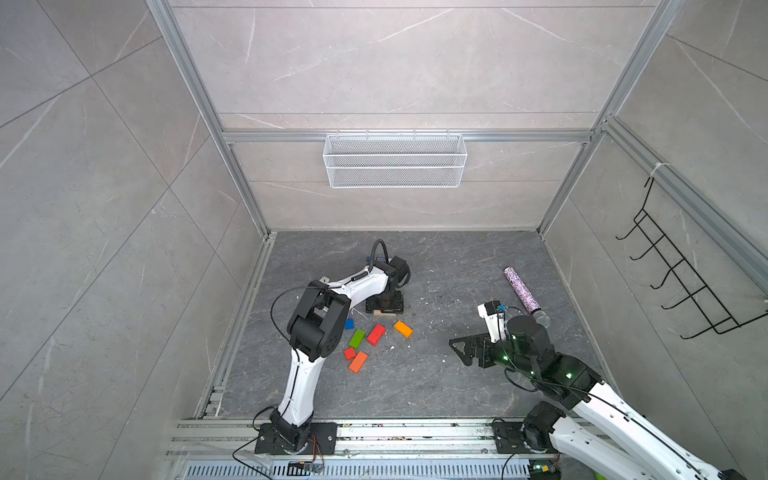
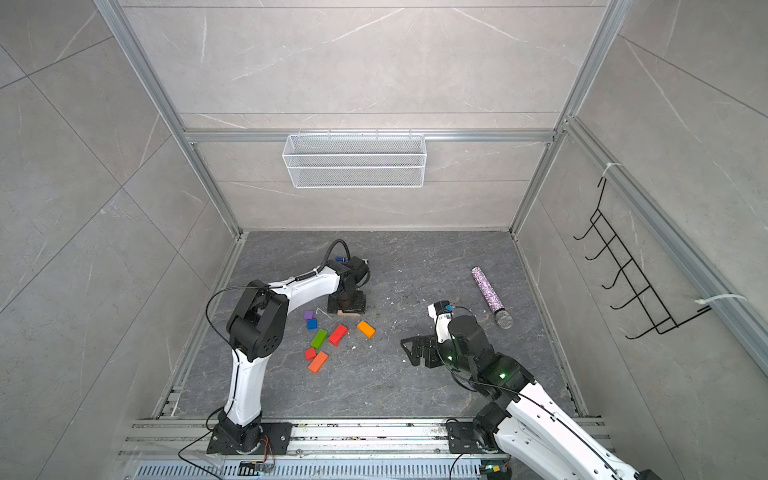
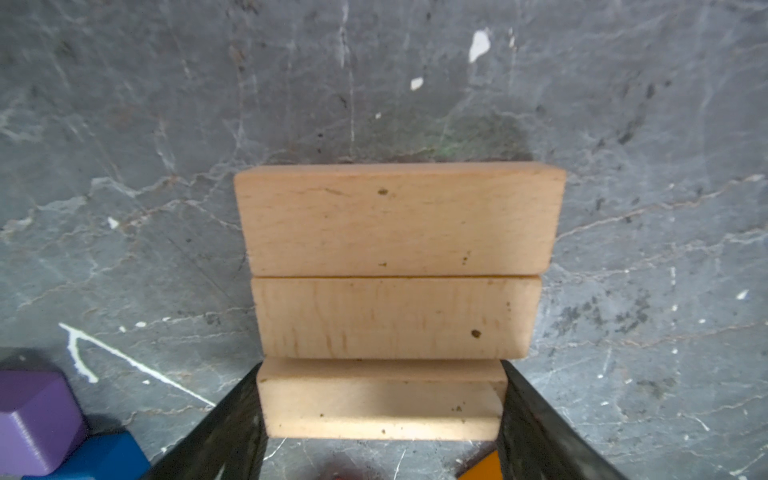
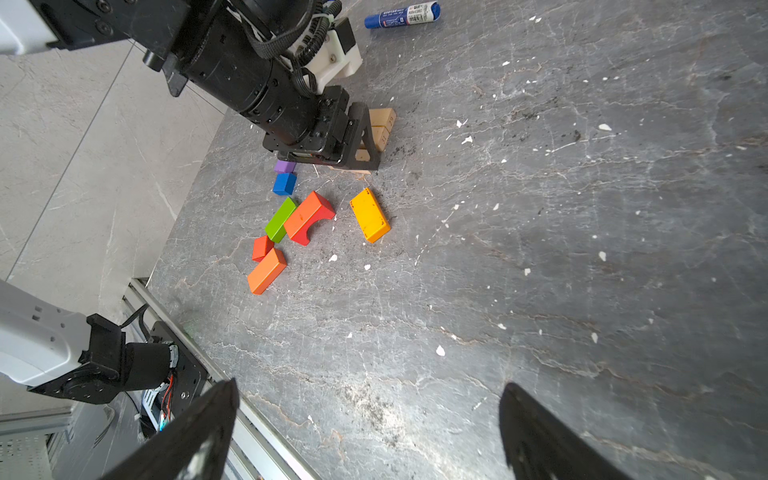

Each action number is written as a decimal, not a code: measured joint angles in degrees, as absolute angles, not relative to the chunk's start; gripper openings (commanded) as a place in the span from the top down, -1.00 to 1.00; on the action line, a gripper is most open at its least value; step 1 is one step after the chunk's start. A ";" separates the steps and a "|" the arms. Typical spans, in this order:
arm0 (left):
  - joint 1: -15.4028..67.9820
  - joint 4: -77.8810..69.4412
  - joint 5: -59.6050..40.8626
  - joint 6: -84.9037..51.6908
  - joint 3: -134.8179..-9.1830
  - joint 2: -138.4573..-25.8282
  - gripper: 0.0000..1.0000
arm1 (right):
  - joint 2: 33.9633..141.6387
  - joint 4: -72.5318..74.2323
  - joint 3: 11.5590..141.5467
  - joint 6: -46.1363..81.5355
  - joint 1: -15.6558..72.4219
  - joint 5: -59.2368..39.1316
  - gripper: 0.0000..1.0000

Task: Build the wood block tower
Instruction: 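Lower the held block onto the top of the stack with the left gripper, then align the block on the stack and open the left gripper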

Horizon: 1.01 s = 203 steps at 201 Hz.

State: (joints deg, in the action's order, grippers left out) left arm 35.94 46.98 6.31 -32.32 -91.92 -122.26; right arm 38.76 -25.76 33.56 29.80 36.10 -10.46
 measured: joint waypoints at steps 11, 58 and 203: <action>35.94 46.98 6.31 -32.32 -91.92 -122.26 -0.39 | 38.79 -25.76 33.56 29.82 36.10 -10.46 -0.99; 35.94 47.11 6.31 -32.25 -92.05 -122.34 -0.39 | 38.76 -25.76 33.56 29.82 36.10 -10.46 -0.99; 35.86 47.81 5.78 -31.68 -92.82 -122.83 -0.42 | 38.83 -25.74 33.56 29.80 36.10 -10.48 -0.98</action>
